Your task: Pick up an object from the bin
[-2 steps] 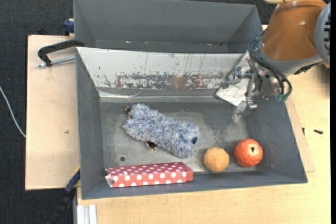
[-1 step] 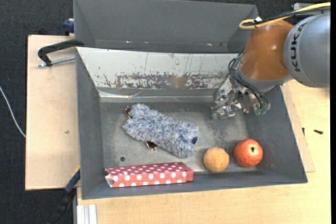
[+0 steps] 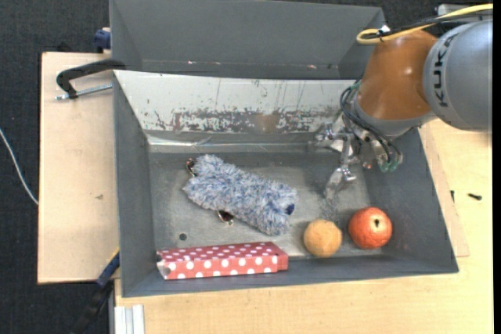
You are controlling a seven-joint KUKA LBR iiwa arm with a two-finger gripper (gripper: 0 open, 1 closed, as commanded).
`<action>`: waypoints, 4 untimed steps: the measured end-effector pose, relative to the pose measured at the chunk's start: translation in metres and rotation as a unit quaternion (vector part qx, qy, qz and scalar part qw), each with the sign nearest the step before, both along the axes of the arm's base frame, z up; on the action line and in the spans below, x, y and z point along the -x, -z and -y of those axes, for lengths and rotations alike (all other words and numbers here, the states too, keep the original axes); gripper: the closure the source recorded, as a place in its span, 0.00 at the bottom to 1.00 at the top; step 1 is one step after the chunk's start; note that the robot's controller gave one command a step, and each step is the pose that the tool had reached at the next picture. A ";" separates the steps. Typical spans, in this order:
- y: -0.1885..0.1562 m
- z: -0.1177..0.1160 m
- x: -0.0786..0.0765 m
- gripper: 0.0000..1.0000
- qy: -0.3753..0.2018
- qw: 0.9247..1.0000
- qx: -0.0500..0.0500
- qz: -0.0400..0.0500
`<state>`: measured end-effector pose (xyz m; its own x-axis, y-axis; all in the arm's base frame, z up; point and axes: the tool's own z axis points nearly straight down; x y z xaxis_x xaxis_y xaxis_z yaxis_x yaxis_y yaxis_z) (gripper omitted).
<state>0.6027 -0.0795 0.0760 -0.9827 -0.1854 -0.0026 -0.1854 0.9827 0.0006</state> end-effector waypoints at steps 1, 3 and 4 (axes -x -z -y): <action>0.000 0.000 0.000 1.00 0.000 1.000 0.000 0.000; -0.016 -0.002 0.000 1.00 0.000 1.000 0.000 0.002; -0.008 -0.004 0.001 0.00 0.046 0.999 0.000 0.000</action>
Offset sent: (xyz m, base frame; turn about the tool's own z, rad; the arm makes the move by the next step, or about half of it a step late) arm 0.0000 0.0000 0.0000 0.0000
